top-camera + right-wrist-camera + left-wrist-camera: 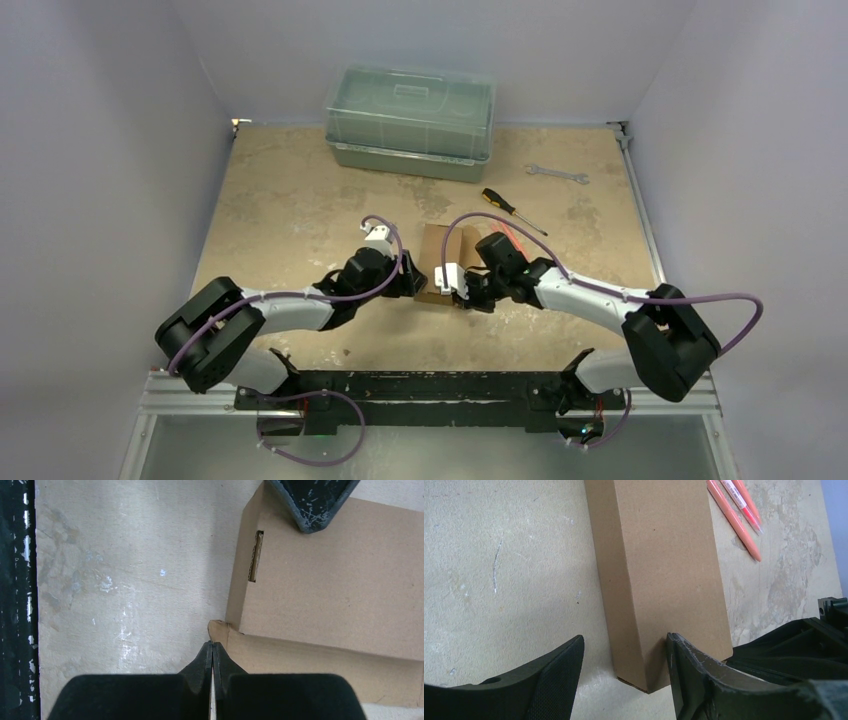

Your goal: Fold the paper box

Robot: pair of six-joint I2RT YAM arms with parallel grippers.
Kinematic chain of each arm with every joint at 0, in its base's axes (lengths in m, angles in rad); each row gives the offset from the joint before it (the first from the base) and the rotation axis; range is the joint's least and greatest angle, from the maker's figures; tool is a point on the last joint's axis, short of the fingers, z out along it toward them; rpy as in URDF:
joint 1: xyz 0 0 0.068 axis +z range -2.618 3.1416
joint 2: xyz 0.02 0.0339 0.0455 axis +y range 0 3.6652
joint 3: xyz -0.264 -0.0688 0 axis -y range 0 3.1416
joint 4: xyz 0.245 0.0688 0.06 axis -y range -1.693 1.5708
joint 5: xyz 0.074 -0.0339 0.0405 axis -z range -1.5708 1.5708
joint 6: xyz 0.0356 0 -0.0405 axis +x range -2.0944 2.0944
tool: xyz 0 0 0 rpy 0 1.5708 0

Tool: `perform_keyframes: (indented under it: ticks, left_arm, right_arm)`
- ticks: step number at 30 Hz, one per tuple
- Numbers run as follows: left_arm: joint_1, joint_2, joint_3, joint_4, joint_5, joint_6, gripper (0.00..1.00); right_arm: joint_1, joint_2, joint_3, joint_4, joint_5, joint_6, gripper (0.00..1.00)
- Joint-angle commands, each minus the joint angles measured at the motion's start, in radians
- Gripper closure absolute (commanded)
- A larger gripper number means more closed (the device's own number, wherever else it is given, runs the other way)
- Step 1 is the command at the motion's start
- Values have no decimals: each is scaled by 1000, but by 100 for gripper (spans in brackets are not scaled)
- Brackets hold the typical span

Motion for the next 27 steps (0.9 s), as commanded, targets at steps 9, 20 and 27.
perform_keyframes:
  ticks: [9, 20, 27]
  left_arm:
    - [-4, 38, 10, -77, -26, 22, 40]
    - [-4, 34, 8, -87, -34, 19, 41]
    - [-5, 29, 7, -98, -44, 18, 41]
  right_arm:
    - [-19, 36, 53, 40, 82, 94, 100]
    - [-24, 77, 82, -5, 93, 106, 100]
    - [-28, 79, 82, -28, 89, 96, 100]
